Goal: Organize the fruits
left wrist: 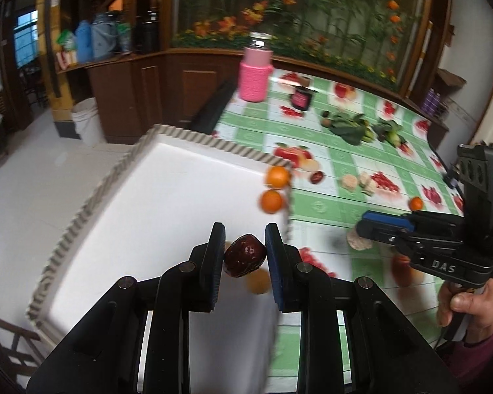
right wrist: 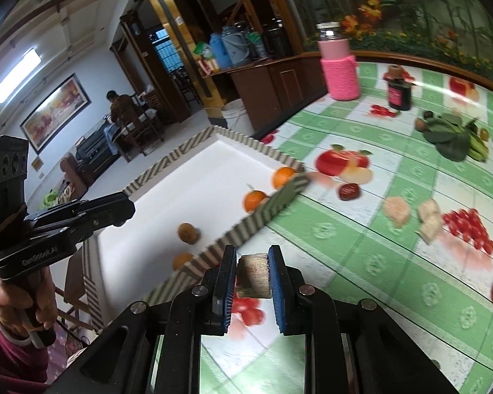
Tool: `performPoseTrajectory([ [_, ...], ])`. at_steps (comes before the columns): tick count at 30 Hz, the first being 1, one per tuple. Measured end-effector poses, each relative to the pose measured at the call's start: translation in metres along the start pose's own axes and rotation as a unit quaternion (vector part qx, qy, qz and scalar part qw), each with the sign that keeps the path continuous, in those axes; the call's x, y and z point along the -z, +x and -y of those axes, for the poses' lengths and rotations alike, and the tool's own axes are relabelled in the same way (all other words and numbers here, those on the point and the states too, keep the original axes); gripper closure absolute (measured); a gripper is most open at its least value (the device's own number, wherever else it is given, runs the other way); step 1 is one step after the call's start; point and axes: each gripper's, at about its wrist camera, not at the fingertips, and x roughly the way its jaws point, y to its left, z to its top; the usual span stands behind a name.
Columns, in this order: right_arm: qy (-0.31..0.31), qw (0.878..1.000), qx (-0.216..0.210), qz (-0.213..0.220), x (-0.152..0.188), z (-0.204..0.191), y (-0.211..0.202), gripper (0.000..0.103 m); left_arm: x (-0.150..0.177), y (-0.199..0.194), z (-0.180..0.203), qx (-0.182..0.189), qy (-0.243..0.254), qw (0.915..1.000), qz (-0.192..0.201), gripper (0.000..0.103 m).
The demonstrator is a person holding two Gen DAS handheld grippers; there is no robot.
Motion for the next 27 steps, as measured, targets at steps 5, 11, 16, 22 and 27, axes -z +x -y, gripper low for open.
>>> performPoseTrajectory([
  [5,-0.018,1.000,-0.010,-0.007,-0.008,-0.022,0.015,0.084,0.013,0.006,-0.023,-0.038,-0.006,0.9993,-0.006,0.079],
  [11,-0.032,0.999,-0.016,-0.021,-0.016,-0.037,0.040,0.084,0.027,0.022,-0.041,-0.054,-0.018,0.9980,-0.028,0.079],
  [16,-0.040,0.998,-0.014,-0.036,-0.023,-0.045,0.061,0.084,0.033,0.028,-0.045,-0.069,-0.014,0.9972,-0.026,0.079],
  [22,-0.054,0.997,-0.010,-0.047,-0.030,-0.054,0.080,0.084,0.033,0.036,-0.048,-0.079,-0.014,0.9964,-0.027,0.079],
  [27,-0.062,0.997,-0.014,-0.053,-0.037,-0.061,0.097,0.084,0.033,0.042,-0.049,-0.083,-0.015,0.9959,-0.031,0.079],
])
